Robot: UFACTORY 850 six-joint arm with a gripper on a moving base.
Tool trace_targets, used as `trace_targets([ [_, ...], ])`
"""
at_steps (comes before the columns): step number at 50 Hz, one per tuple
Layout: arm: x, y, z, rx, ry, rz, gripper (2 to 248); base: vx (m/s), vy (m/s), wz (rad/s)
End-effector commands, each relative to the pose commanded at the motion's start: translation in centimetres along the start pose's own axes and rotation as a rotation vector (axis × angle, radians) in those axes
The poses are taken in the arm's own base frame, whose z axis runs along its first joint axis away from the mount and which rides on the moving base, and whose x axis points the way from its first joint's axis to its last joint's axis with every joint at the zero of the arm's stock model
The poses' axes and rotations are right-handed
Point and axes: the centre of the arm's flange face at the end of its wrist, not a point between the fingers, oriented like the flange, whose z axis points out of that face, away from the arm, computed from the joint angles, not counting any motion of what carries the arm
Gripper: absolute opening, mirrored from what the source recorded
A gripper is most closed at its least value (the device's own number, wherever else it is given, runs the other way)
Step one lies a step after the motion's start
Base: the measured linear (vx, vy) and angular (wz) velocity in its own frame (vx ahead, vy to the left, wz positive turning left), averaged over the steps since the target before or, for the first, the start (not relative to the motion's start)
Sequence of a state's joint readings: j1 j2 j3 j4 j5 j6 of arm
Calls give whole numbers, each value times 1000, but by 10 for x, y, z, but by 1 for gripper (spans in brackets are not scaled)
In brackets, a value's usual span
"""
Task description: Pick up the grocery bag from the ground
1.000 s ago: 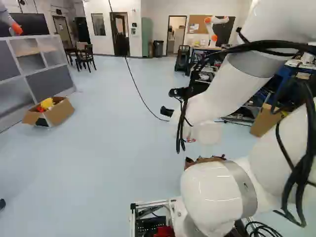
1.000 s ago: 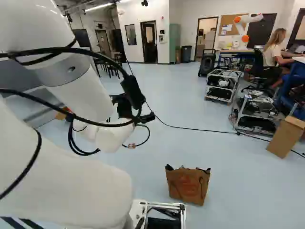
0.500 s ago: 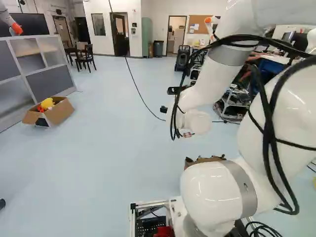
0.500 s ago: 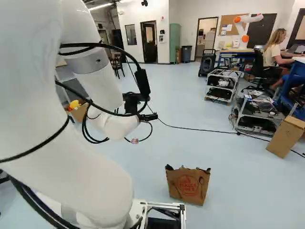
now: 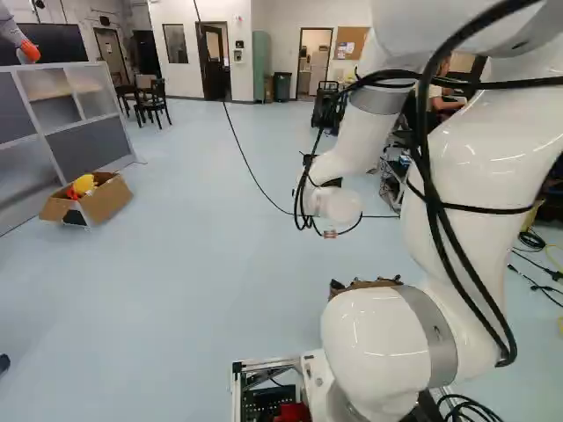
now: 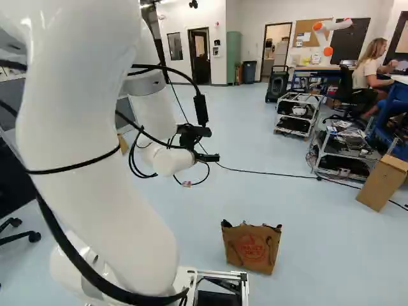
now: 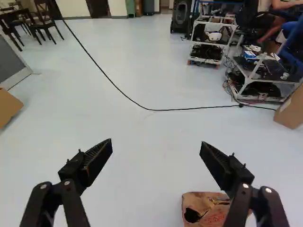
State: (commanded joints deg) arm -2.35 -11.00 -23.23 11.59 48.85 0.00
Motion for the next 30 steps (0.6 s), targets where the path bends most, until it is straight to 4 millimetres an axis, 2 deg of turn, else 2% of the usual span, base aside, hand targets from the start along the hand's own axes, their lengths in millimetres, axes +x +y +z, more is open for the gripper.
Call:
trace_targets([
  [30,-11,36,71,-208,-136,163,247,0,0,0],
])
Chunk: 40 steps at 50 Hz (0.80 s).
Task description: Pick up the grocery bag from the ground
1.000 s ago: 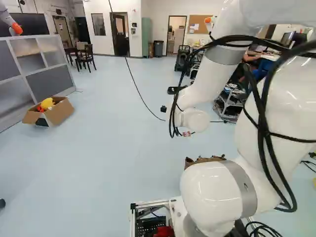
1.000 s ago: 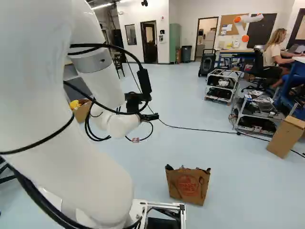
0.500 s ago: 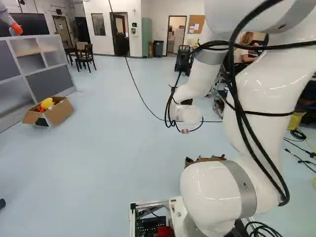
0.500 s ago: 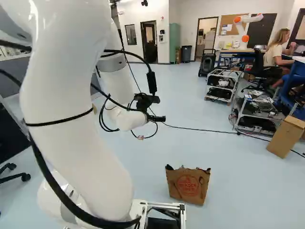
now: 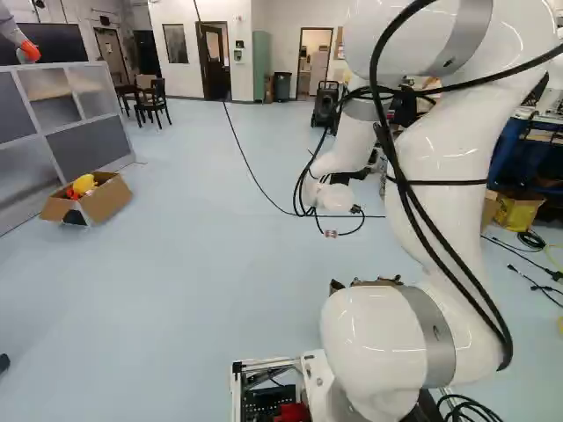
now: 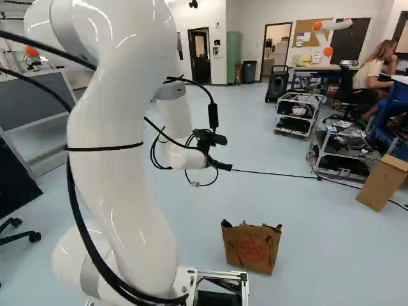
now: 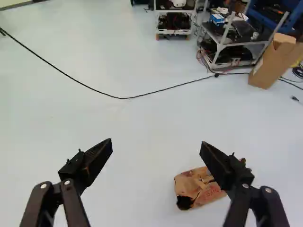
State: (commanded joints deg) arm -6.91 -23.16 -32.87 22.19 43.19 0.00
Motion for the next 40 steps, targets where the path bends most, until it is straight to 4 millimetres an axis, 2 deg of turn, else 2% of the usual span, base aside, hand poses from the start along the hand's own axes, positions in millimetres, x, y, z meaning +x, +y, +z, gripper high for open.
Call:
trace_targets([
  [40,-11,48,92,-249,-197,268,247,0,0,0],
])
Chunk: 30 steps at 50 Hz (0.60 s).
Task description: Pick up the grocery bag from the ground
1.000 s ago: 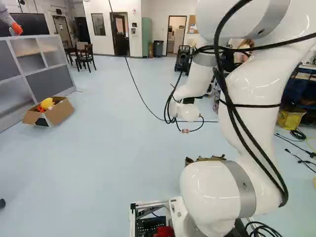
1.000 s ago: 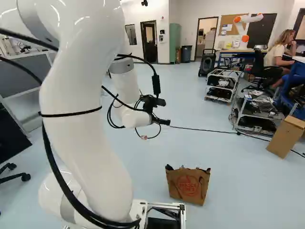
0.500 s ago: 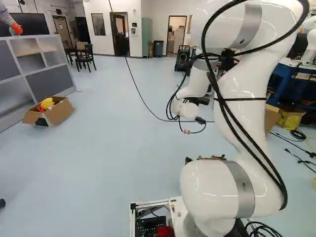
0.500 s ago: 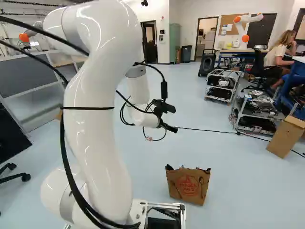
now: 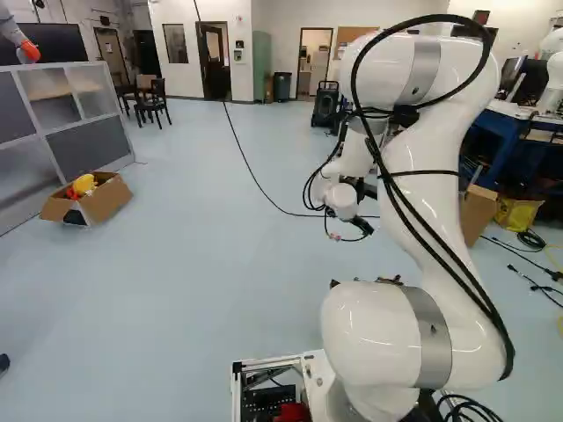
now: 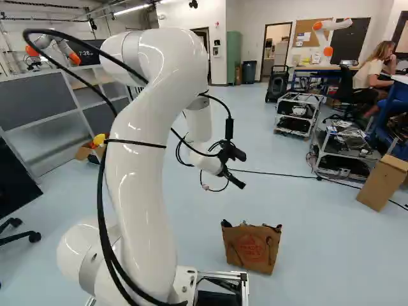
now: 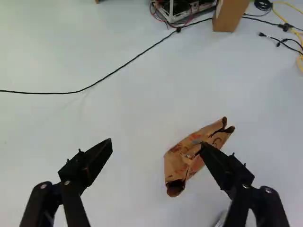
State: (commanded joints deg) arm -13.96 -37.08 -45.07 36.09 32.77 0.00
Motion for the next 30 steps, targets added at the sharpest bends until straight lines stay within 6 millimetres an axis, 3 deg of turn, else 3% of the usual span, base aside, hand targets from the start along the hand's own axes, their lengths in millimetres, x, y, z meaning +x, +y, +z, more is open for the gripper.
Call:
trace_targets([
  [30,4,31,67,-145,-142,225,247,0,0,0],
])
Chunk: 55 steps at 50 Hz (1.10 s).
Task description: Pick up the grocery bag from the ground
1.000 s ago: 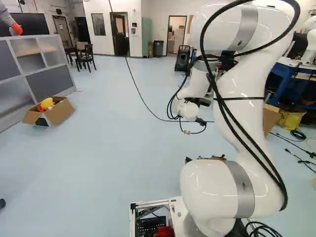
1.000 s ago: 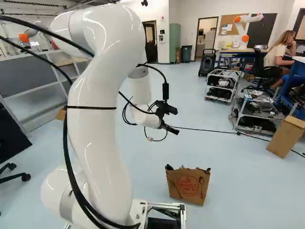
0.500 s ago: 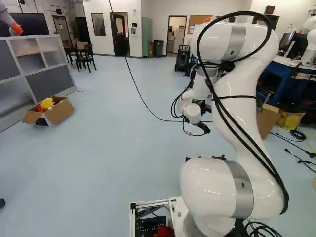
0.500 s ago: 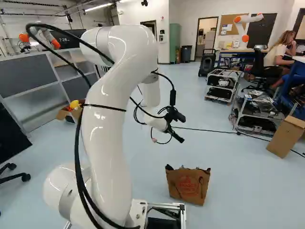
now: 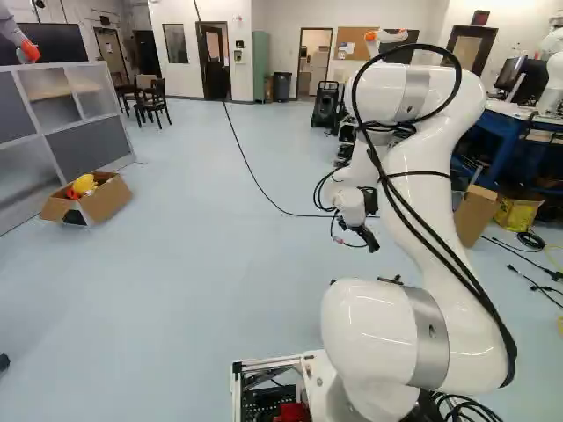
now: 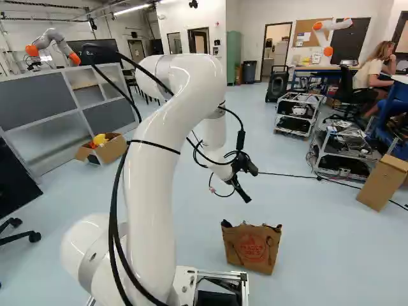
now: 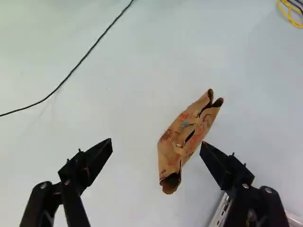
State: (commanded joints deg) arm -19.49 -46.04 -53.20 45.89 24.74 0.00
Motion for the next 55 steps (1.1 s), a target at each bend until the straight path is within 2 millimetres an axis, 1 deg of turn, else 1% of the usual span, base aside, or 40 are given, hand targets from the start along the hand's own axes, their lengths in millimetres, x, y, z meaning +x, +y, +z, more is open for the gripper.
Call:
trace_targets([
  [14,7,13,30,-55,-65,107,247,0,0,0],
  [41,22,47,84,-138,-140,281,247,0,0,0],
  [55,18,52,106,-154,-151,296,247,0,0,0],
])
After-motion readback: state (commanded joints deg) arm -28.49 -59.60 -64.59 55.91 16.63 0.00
